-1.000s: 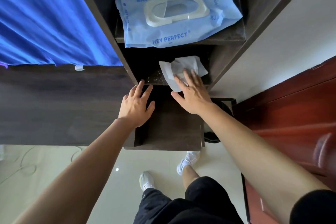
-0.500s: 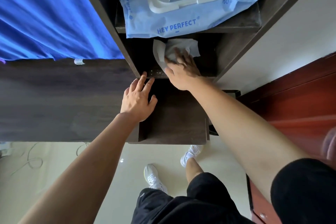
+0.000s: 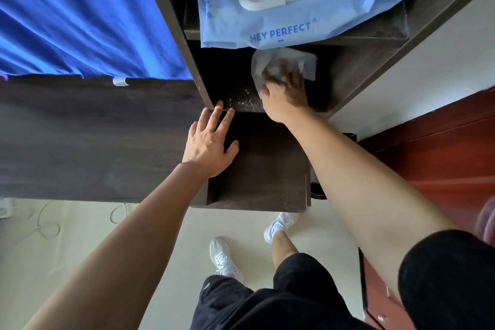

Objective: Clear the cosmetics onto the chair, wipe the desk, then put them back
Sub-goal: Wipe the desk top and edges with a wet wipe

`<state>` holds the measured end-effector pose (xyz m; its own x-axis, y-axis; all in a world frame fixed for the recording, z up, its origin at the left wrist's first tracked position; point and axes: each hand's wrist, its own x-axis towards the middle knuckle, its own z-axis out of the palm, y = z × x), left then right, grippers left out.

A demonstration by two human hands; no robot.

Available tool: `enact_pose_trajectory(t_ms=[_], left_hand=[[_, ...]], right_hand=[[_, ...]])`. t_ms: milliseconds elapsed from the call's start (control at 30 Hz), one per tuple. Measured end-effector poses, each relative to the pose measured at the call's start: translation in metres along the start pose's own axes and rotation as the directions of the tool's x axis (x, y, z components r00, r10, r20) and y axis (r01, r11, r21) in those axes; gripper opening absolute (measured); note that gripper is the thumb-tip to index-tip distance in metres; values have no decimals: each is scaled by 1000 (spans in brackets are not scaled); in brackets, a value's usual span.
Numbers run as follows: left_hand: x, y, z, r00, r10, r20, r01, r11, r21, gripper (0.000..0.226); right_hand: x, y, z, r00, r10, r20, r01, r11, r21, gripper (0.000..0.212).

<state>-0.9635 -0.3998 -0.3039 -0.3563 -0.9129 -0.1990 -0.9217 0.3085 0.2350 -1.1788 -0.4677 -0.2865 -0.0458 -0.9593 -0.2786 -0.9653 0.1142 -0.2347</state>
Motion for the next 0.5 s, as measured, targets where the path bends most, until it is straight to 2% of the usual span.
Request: enact_pose_trajectory(t_ms=[133,233,400,500], left_hand=[[1,0,-1,1000,-5,13,5,1000,-12,76],[1,1,1,1000,-10,11,11,999,-35,77],[0,1,1,1000,-11,11,12,999,-50,76],[0,1,0,1000,-8,20,9,998,-56,76]], right_hand=[[-5,-34,12,991,-131,-3,130,991,-36,52],[-26,-19,15,980,-199,13,199,980,5,48],[-50,34,13,999,-44,4,44,998,44,49],[-31,46,-3,994,96,57,-98,994,39,50]])
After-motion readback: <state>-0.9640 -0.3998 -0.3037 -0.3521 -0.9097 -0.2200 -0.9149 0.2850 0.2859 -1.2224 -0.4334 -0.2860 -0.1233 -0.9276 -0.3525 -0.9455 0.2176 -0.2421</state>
